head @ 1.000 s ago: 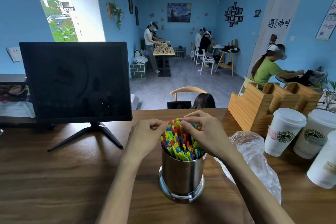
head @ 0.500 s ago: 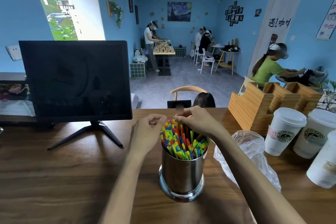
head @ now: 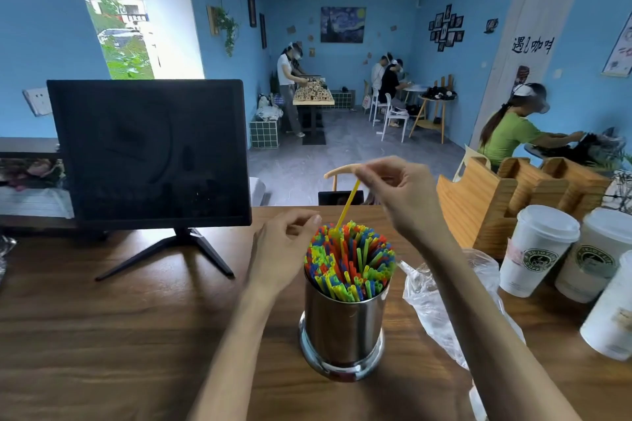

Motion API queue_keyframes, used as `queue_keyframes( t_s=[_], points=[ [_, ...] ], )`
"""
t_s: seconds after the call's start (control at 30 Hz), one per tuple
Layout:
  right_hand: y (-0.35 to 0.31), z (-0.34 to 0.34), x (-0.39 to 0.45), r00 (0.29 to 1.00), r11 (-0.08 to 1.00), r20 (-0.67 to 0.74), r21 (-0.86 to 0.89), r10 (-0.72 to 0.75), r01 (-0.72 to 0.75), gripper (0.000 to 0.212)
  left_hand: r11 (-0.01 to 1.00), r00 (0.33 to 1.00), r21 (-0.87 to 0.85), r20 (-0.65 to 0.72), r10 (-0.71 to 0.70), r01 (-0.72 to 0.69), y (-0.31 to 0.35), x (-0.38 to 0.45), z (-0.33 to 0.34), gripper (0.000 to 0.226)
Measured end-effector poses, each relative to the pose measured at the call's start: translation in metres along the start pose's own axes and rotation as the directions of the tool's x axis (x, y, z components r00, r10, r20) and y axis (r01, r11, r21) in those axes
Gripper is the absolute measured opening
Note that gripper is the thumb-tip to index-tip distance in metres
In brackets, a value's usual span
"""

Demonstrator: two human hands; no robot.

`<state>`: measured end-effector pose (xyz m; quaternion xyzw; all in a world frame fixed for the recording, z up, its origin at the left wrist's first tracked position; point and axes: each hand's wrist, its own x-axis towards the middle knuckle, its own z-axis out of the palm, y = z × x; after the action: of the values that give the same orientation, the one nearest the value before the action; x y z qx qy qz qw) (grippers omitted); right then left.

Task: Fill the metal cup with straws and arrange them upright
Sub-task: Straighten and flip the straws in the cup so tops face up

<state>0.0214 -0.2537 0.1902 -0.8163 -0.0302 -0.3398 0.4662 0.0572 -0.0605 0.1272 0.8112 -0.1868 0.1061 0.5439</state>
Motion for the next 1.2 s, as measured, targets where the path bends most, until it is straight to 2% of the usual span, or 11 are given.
queue_keyframes(
  t_s=[0.13, 0.27, 0.4, 0.47, 0.53, 0.6, 0.7, 0.83, 1.07, 1.17, 1.2],
  points=[
    [-0.032, -0.011, -0.013, 0.951, 0.943, -0.254, 0.235, -0.175, 0.236, 0.007, 0.996, 0.992, -0.060, 0.105, 0.073, -0.067, 0.007, 0.001, 0.006, 0.026],
    [-0.037, -0.012, -0.022, 0.942, 0.898, -0.318, 0.374, -0.109, 0.230, 0.007, 0.981, 0.991, -0.188, 0.111, 0.072, -0.050, 0.011, 0.001, 0.006, 0.024],
    [-0.023, -0.011, -0.033, 0.961, 0.865, -0.277, 0.487, 0.019, 0.123, 0.010, 0.894, 0.999, -0.445, 0.002, -0.047, 0.043, 0.018, 0.005, 0.001, 0.031],
    [-0.012, -0.008, -0.043, 0.974, 0.866, -0.224, 0.494, 0.042, 0.077, 0.010, 0.751, 0.985, -0.655, -0.053, -0.165, 0.090, 0.026, 0.007, 0.000, 0.037],
    [0.001, -0.005, -0.054, 0.990, 0.912, -0.141, 0.409, 0.030, 0.031, 0.009, 0.599, 0.970, -0.798, -0.083, -0.229, 0.073, 0.033, 0.011, -0.003, 0.033],
    [0.014, -0.003, -0.063, 1.000, 0.973, -0.021, 0.228, 0.017, -0.012, 0.004, 0.558, 0.968, -0.830, -0.125, -0.219, 0.020, 0.038, 0.013, -0.007, 0.024],
    [0.024, 0.000, -0.067, 0.983, 0.998, 0.181, -0.058, 0.020, -0.009, 0.003, 0.688, 0.967, -0.720, -0.228, -0.112, -0.090, 0.048, 0.013, -0.006, 0.035],
    [0.021, 0.002, -0.061, 0.954, 0.989, 0.300, -0.149, 0.022, 0.024, 0.006, 0.834, 0.956, -0.485, -0.249, 0.156, -0.262, 0.057, 0.005, 0.005, 0.055],
    [0.023, 0.003, -0.061, 0.962, 0.998, 0.269, -0.048, 0.044, -0.033, 0.003, 0.965, 0.970, -0.100, -0.021, 0.242, -0.243, 0.030, -0.009, 0.015, 0.032],
    [0.025, 0.003, -0.063, 0.965, 0.999, 0.260, -0.036, 0.043, -0.035, 0.005, 0.931, 0.941, 0.150, -0.015, 0.338, -0.332, 0.009, -0.011, 0.010, 0.004],
    [0.025, 0.004, -0.064, 0.965, 0.999, 0.260, -0.041, 0.040, -0.030, 0.006, 0.920, 0.936, 0.184, 0.005, 0.351, -0.346, 0.004, -0.011, 0.007, 0.009]
  ],
)
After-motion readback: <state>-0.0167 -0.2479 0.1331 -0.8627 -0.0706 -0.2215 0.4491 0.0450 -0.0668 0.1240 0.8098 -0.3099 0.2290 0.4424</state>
